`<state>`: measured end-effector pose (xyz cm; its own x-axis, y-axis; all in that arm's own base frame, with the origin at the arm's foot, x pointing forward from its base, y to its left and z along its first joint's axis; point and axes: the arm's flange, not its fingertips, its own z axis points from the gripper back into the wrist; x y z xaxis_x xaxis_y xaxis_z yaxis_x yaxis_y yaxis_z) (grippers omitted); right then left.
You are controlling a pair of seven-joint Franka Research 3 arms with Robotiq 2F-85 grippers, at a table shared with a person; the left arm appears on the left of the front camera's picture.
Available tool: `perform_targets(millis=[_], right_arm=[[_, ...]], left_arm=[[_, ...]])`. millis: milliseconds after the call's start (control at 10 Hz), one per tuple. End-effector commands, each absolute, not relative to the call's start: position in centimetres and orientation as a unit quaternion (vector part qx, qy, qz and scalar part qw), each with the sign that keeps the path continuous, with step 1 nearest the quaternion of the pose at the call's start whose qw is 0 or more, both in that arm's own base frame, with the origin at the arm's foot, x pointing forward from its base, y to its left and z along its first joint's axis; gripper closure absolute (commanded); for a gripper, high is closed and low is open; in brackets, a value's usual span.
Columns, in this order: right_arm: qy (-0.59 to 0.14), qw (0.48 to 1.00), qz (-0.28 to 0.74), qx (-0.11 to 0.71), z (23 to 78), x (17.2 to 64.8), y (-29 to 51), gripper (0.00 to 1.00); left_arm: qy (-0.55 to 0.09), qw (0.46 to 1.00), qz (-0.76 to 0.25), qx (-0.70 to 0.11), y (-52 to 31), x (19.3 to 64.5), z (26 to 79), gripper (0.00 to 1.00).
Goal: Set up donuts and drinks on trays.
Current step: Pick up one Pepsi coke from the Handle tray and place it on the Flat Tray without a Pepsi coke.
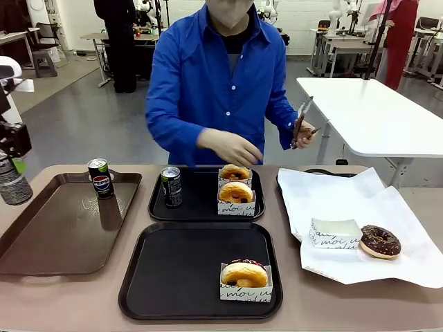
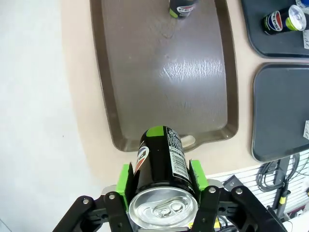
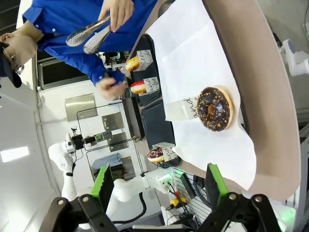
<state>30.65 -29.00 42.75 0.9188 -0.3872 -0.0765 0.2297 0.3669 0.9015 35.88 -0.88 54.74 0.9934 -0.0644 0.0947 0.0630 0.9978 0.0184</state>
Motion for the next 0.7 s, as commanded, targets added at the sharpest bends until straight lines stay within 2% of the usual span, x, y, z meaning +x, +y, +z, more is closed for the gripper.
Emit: perform_targets(millis=[0, 600], right_arm=[[-0.079, 0.82, -0.183, 0.536, 42.7, 30.5, -29.0, 0.0], [-0.079, 0.82, -0.183, 0.536, 42.7, 30.5, -29.0, 0.0]], left_arm=[[-0.056, 0.998, -0.02, -0.005, 1.0, 35.6, 53.9, 0.61], [-0.048, 0.998, -0.032, 0.008, -0.9, 35.9, 54.7, 0.61]])
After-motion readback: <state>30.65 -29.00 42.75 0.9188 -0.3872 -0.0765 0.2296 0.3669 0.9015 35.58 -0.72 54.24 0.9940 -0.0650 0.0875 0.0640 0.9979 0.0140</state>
